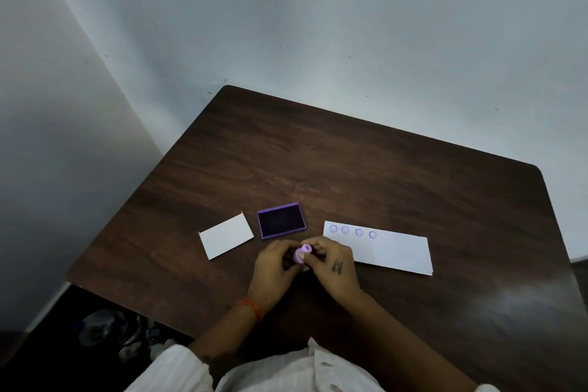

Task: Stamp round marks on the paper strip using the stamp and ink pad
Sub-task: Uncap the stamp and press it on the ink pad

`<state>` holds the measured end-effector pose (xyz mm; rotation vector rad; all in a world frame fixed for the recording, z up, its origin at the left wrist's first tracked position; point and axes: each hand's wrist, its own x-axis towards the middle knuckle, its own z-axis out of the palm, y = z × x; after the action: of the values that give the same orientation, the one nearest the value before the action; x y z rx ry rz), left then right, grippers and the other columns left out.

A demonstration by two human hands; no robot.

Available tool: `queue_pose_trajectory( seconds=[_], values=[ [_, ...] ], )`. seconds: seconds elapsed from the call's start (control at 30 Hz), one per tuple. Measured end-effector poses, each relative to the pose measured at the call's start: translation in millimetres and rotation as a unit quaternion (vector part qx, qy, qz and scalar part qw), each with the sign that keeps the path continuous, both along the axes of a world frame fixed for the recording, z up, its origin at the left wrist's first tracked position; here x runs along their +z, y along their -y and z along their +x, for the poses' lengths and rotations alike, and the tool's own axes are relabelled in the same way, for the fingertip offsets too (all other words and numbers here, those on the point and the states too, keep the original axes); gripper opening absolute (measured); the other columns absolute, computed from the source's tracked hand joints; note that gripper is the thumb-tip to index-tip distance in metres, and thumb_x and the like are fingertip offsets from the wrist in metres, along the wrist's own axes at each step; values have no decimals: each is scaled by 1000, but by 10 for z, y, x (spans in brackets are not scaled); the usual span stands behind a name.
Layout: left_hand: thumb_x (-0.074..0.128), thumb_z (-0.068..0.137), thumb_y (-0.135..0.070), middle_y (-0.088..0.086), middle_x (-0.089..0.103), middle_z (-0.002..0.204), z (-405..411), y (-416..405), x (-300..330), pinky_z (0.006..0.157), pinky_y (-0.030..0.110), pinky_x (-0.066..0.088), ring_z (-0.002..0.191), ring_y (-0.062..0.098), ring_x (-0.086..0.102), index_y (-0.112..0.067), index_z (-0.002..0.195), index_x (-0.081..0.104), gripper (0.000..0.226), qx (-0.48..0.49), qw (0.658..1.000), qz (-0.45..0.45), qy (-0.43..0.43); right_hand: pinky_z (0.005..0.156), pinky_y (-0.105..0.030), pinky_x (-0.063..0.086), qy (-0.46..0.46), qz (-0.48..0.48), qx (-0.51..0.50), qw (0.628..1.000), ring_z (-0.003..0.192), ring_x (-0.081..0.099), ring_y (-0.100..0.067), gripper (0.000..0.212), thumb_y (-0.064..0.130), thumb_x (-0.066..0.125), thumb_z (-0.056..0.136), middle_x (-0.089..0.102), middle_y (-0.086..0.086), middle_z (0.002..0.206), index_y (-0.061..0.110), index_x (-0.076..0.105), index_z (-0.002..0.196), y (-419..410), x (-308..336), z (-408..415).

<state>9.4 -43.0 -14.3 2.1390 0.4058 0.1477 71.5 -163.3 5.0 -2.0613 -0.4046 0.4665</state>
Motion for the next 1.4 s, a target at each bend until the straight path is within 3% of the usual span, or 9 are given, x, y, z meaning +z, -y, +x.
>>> queue_pose_trajectory(
  seconds=[0.3, 0.47, 0.77, 0.87, 0.97, 1.1, 1.23, 1.4],
  values=[
    [77, 71, -15, -8, 66, 84, 7, -57, 140, 70, 5, 47, 78, -2, 61, -18, 91, 67, 23, 20, 999, -21, 16, 79, -31, 56, -98, 38, -26, 994, 84, 67, -14, 13, 22, 71, 77, 73, -4, 89, 18, 71, 90, -2, 39, 98],
    [79, 67, -16, -3, 70, 84, 13, -88, 128, 70, 12, 50, 76, -1, 61, -16, 89, 68, 24, 3, 1000, 5, 21, 79, -28, 57, -157, 66, -16, 985, 85, 69, -15, 16, 11, 68, 80, 73, -8, 95, 20, 70, 93, 53, 55, 121],
    [78, 69, -20, -7, 68, 89, 32, -103, 110, 71, 10, 48, 79, -1, 59, -20, 93, 67, 26, -24, 999, 24, -3, 71, -20, 55, -217, 87, -32, 972, 89, 68, -17, 13, 12, 66, 81, 72, -10, 97, 16, 70, 93, 113, 125, 177],
    [79, 67, -17, -10, 66, 87, 23, -116, 90, 71, 6, 47, 80, -2, 60, -21, 92, 66, 29, -5, 1000, -2, -12, 72, -22, 55, -347, 162, -91, 919, 88, 67, -16, 17, 8, 62, 83, 72, -8, 96, 10, 69, 100, 153, 159, 249],
    [78, 69, -12, -13, 65, 87, 25, -98, 61, 72, 4, 46, 82, -4, 61, -23, 93, 65, 29, 5, 999, -43, -23, 62, -20, 57, -473, 262, -158, 827, 80, 64, -14, 17, -1, 52, 88, 75, -6, 78, 3, 67, 95, 189, 216, 303],
    [77, 70, -13, -15, 65, 86, 39, -61, -15, 71, 4, 45, 82, -6, 60, -25, 91, 64, 28, 1, 997, -62, -41, 54, -22, 58, -554, 336, -201, 735, 80, 61, -18, 21, -6, 48, 87, 75, -12, 73, -1, 68, 84, 243, 265, 286],
    [77, 69, -16, -8, 65, 94, 54, -55, -92, 71, 11, 48, 83, 2, 59, -24, 92, 64, 28, -3, 999, -38, -37, 55, -23, 59, -569, 369, -192, 709, 69, 66, -18, 20, -7, 55, 72, 74, -16, 79, -2, 72, 81, 256, 293, 285],
    [79, 68, -17, -6, 62, 94, 66, -39, -139, 69, 6, 43, 80, 3, 56, -22, 89, 64, 26, -2, 1000, -15, -28, 58, -26, 60, -560, 397, -172, 707, 68, 70, -19, 24, -6, 64, 64, 74, -16, 82, 0, 69, 87, 243, 323, 308]
  ],
)
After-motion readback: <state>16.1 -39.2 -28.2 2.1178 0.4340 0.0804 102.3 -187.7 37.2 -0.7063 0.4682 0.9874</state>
